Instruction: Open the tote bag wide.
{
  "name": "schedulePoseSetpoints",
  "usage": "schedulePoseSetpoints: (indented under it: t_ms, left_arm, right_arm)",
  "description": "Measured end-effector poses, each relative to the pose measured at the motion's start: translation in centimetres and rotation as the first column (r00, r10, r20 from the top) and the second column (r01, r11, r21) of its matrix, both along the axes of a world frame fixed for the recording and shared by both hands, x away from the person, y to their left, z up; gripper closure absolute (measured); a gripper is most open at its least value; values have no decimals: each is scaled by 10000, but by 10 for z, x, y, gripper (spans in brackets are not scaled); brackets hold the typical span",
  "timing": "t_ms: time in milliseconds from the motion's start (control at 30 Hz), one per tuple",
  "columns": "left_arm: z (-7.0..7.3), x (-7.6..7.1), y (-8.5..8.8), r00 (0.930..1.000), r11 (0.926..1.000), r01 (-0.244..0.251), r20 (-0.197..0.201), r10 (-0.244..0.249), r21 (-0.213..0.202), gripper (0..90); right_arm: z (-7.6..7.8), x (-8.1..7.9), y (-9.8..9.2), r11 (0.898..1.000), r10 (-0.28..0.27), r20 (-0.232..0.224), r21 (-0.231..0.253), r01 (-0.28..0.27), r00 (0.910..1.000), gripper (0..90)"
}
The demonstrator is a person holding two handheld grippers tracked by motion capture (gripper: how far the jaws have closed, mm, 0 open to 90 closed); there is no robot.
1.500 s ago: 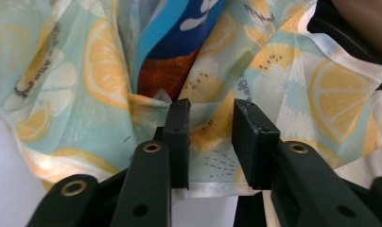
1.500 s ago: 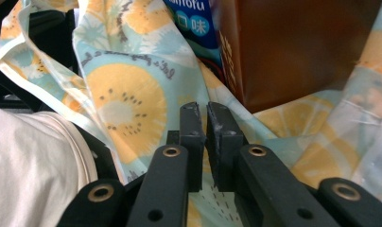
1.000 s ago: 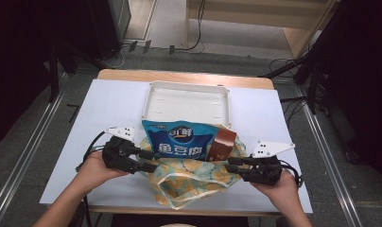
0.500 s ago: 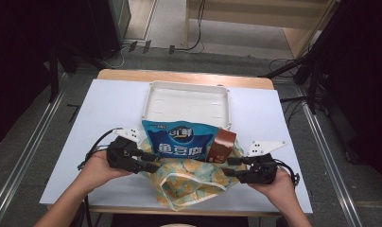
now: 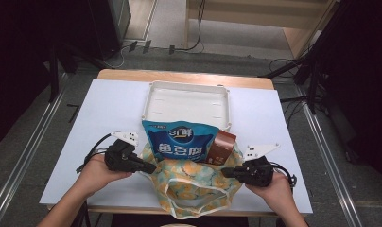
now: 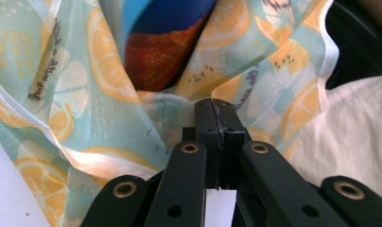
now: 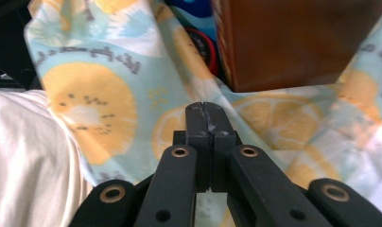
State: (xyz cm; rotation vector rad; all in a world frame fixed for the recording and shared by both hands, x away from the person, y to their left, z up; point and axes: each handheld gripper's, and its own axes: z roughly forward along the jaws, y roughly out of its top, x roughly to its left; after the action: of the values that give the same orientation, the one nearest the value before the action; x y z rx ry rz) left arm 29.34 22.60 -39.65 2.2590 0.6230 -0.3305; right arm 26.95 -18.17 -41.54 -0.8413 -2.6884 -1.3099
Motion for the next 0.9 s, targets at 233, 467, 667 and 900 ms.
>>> schedulePoseSetpoints:
  t_ms: [233, 467, 667, 900]
  left_arm:
    - [0, -15, 4, 9992, 9987, 405, 12, -405, 322, 900]
    - [25, -17, 17, 9986, 9973, -116, 510, 153, -724, 870]
    - [42, -7, 7, 9952, 9956, -403, 854, 475, -850, 875]
    - [52, -3, -3, 9942, 9970, -265, 1018, 338, -723, 879]
  right_arm:
    - [14, -8, 3, 9995, -13, 361, 330, 1, 9993, 900]
    - [28, -10, 8, 9981, -173, 598, 606, 136, 9981, 900]
    - [36, -7, 17, 9980, -178, 711, 623, 133, 9973, 900]
    - [33, -7, 32, 9981, 58, 727, 610, -102, 9973, 900]
